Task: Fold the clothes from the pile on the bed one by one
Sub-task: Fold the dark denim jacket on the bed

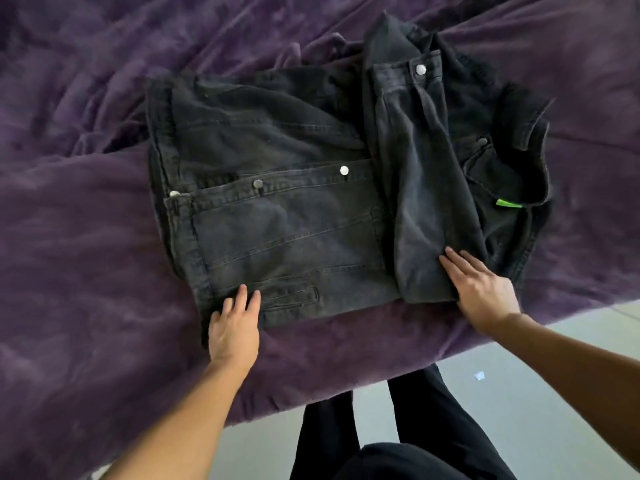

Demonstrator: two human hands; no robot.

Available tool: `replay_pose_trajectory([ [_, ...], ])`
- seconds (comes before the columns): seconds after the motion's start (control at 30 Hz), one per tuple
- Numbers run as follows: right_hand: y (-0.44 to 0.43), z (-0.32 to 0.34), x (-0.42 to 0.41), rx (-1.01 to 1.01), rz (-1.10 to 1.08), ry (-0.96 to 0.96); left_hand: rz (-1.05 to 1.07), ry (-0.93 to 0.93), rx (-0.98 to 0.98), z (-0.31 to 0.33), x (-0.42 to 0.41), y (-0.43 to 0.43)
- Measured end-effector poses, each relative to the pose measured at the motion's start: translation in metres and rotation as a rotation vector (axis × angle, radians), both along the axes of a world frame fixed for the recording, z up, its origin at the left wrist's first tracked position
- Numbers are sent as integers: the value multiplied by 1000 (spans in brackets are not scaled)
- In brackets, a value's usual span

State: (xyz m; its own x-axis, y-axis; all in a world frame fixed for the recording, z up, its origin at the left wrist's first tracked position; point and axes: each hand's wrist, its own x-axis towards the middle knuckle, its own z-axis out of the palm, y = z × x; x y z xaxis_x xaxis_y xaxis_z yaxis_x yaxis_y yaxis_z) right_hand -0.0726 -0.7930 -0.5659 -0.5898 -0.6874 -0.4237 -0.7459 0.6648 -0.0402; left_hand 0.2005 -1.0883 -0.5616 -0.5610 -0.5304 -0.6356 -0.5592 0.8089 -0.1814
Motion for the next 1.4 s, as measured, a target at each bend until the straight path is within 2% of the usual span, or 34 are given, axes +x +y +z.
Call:
replay_pose_trajectory([
  [0.13,11,36,9,101,47,-81,-25,-27,94,30,-2,-8],
  [0.23,-11,90,-6,409,85,-149,-40,-60,152,67,-16,-26],
  [0.33,-59,129,-48,472,73,-272,40,-64,246,101,-46,-62],
  [0.43,-112,152,-109,509,3,-308,103,-22,214,124,-90,-113],
  [0.63,-230,173,-240,339,35,-186,224,161,21,142,-204,-218],
  [0.73,-278,158,-295,183,-5,-40,302,213,-156,126,-246,-256],
  [0.83,-290,136,-312,-32,-70,136,249,251,-292,102,-269,-254],
  [0.9,-275,115,-303,-231,-20,218,127,391,-265,84,-279,-224],
  [0.93,-259,98,-295,-265,1,194,64,441,-208,74,-283,-202],
  [1.0,-215,65,-280,-166,-35,100,-7,435,-68,53,-292,-156],
  [1.07,-164,40,-277,-49,-192,67,-67,412,19,36,-303,-113],
  [1.1,-139,33,-279,-47,-313,80,-107,464,48,30,-311,-94],
  [1.17,-96,28,-286,-77,-655,76,-214,625,89,26,-332,-61],
  [1.23,-66,25,-292,-116,-1042,-69,-314,694,148,24,-357,-37],
  [1.3,-52,21,-288,-247,-1265,-234,-333,558,243,16,-381,-23],
  [1.4,-57,16,-274,-435,-1408,-390,-229,210,398,0,-412,-30],
])
